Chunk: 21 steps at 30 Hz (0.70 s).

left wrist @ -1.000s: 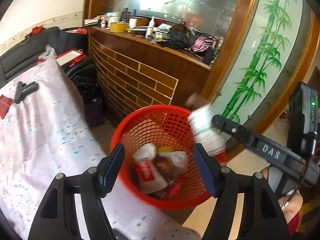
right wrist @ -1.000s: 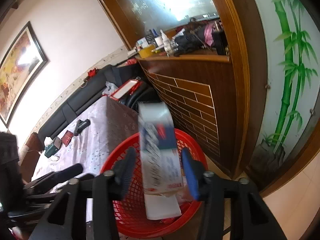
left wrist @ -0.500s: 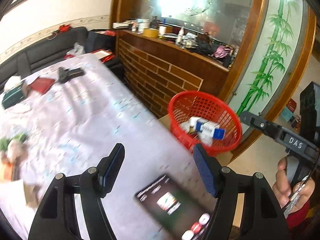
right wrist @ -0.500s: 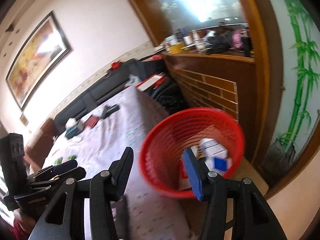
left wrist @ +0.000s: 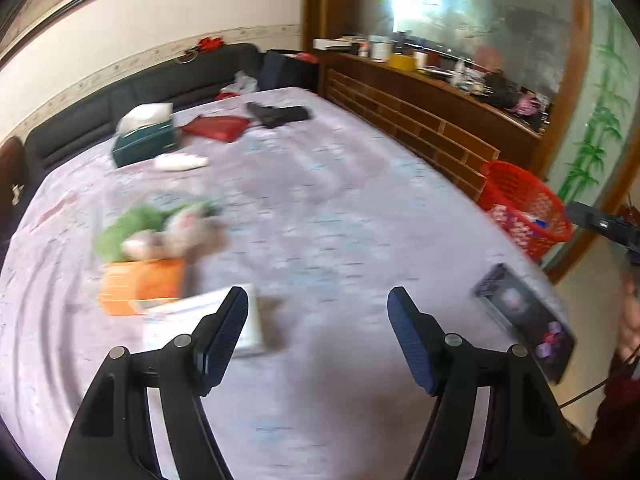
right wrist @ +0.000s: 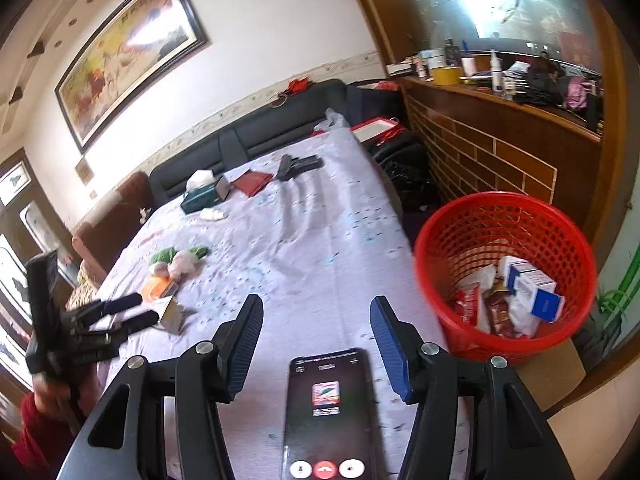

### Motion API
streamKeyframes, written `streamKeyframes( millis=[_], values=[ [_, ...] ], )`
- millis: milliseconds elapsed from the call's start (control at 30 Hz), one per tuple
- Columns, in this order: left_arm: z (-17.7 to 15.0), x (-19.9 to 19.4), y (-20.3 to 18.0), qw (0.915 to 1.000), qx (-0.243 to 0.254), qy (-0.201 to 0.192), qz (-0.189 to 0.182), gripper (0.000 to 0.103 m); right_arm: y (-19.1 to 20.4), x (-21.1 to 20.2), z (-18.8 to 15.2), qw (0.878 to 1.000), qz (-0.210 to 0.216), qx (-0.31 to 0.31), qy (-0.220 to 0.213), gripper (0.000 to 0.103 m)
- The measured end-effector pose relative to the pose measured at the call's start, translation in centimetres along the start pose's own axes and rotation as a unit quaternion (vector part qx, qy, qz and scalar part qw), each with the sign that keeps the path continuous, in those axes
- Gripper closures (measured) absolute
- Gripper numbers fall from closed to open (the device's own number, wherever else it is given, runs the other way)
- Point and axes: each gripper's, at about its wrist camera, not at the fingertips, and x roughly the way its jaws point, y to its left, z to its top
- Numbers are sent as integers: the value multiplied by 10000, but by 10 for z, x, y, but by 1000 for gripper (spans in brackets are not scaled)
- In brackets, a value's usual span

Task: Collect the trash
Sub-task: 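Move both tools back over the bed toward the white medicine box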

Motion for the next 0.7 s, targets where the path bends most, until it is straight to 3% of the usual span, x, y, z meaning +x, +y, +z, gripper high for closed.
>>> streamKeyframes(
  millis=[100, 267, 467, 600, 700],
  values=[
    [6, 13, 39, 9998, -25, 181, -104, 29, 9, 8, -1, 9999, 29, -46, 93, 42],
    [21, 53, 69, 9906, 2, 655, -1200, 29, 22, 22, -6, 9996, 36, -91, 257, 42],
    [20, 84, 82, 9860, -4, 1069, -1282, 29, 27, 30, -11, 9991, -5, -119, 410, 42],
    [-1, 77, 85, 9760, 10, 1487, -1591, 29, 25, 33, -12, 9990, -12, -106, 437, 42],
    [-19, 62, 82, 9754, 136, 1589, -1520, 29, 24, 36, -12, 9989, 24, -80, 467, 42]
  ],
)
